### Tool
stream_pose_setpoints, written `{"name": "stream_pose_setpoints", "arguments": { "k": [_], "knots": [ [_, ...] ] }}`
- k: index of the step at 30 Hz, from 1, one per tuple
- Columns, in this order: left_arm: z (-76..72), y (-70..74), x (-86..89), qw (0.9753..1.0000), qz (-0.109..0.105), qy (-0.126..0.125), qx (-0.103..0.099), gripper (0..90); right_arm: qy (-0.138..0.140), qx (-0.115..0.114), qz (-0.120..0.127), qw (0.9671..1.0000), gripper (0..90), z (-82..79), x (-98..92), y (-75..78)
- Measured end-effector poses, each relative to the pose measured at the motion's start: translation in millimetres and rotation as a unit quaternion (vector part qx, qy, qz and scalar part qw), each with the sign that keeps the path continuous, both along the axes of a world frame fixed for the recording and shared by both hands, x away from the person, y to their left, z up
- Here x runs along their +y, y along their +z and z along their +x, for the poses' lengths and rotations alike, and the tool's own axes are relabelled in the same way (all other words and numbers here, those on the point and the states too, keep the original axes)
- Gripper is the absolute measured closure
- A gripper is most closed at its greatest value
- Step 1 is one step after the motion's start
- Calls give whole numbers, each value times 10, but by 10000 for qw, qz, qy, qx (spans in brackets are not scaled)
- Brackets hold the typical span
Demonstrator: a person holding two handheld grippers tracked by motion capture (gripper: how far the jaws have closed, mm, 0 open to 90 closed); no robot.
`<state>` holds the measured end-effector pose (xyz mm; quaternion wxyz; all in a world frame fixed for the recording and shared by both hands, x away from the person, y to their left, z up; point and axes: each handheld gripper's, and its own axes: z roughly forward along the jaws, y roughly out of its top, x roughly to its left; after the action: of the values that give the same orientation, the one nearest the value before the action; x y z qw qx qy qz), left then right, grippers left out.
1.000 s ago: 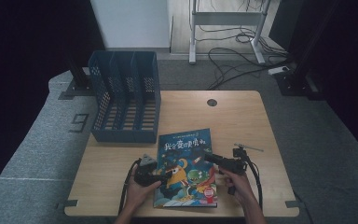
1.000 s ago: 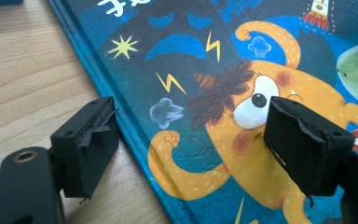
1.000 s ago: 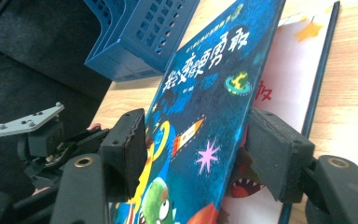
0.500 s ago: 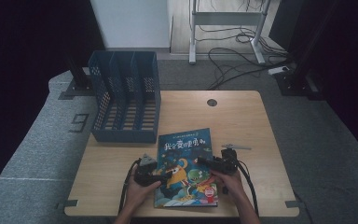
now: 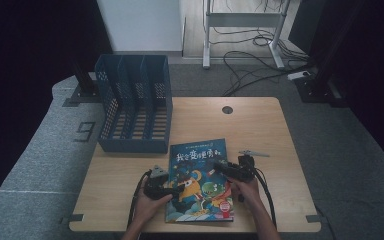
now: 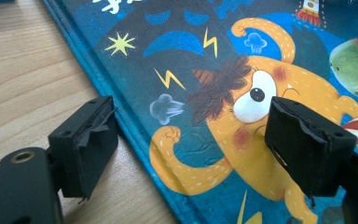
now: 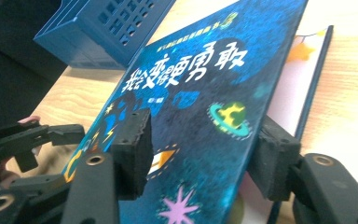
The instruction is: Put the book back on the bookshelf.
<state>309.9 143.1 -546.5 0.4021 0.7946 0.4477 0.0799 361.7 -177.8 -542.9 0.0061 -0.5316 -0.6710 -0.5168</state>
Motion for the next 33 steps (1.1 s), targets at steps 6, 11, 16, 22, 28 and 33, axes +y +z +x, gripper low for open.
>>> {"name": "stream_pose_setpoints", "arguments": {
  "k": [6,11,16,22,28,33],
  "knots": [
    [3,1,7,10000,-36,-8,19,170,22,-31,53,10000,521,30,-40,-10],
    [7,4,20,9999,-95,-12,40,169,124,-60,103,9999,552,15,-37,14],
    [8,5,23,9999,-120,-19,51,165,151,-33,211,9997,590,14,-38,16],
    [5,8,24,9999,-152,-32,44,160,234,17,462,9987,645,17,-74,21],
    [-15,38,6,9997,-199,-112,7,160,265,-162,670,9973,698,-17,-119,93],
    [-72,65,-84,9994,-118,-330,-56,160,195,-135,734,9970,713,-25,-174,113]
  ]
}}
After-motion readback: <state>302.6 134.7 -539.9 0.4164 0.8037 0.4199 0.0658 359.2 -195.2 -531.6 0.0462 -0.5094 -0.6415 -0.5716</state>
